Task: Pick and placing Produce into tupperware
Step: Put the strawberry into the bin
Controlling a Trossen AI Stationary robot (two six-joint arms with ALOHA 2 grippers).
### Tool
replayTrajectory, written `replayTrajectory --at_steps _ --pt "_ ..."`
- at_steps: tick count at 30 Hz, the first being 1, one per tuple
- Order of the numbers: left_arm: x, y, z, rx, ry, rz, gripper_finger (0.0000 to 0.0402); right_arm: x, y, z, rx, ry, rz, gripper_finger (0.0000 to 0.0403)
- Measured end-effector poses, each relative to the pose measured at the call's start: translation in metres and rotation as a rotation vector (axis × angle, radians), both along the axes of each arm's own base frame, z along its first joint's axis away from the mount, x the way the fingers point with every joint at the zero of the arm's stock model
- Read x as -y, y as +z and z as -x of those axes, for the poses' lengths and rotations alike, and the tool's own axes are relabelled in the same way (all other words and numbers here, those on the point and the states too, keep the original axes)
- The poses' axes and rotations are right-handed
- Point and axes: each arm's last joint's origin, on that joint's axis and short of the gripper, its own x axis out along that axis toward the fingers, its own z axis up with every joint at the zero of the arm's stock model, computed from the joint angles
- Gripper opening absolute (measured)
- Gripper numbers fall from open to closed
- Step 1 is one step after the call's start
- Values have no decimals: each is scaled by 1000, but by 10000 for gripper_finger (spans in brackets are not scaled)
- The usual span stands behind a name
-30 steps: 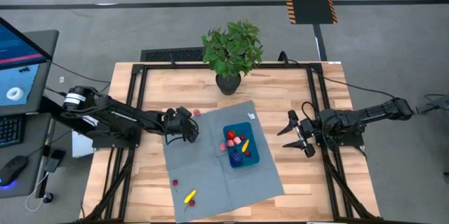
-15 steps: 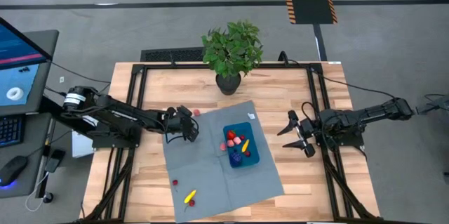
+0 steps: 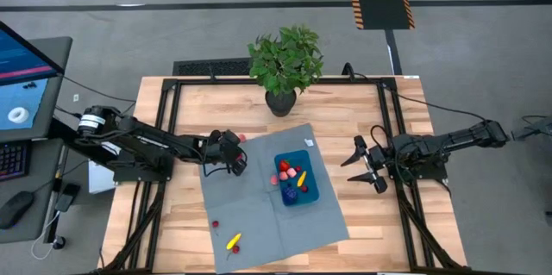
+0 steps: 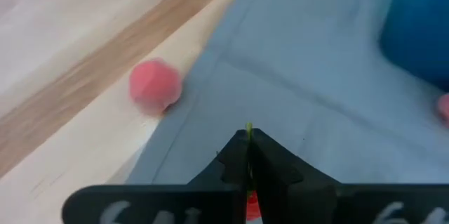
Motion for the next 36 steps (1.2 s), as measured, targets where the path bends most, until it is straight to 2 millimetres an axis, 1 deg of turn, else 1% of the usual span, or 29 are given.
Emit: replayTrajectory --at_steps 4,7,10,13,15,18,22,26,28,31,33,36 --pt "4 4 -5 51 -61 -22 1 0 0 0 0 0 0 260" --pt "9 14 -7 117 -108 -61 1 0 0 0 0 0 0 260" --pt "20 32 -8 229 -215 -127 0 0 0 0 -1 0 0 260" --pt "30 57 0 381 -295 -156 0 0 0 0 -7 -1 -6 260" --pt "36 74 9 472 -352 -171 0 0 0 0 -7 -1 -6 260" --pt "44 94 26 582 -407 -174 0 0 0 0 -9 -1 -9 260" --pt "50 109 51 703 -447 -162 0 0 -1 0 -27 -5 -28 260" --pt "52 112 82 798 -513 -143 0 0 -2 0 -35 -4 -28 260" --pt "51 113 97 865 -518 -132 0 0 -2 0 -34 -4 -28 260" --pt "49 110 116 937 -549 -131 0 0 -2 0 -33 -4 -28 260" --pt "48 106 126 979 -612 -143 0 0 -2 0 -32 -4 -29 260" --pt "47 105 139 1133 -779 -175 0 0 0 0 -14 -3 -35 260"
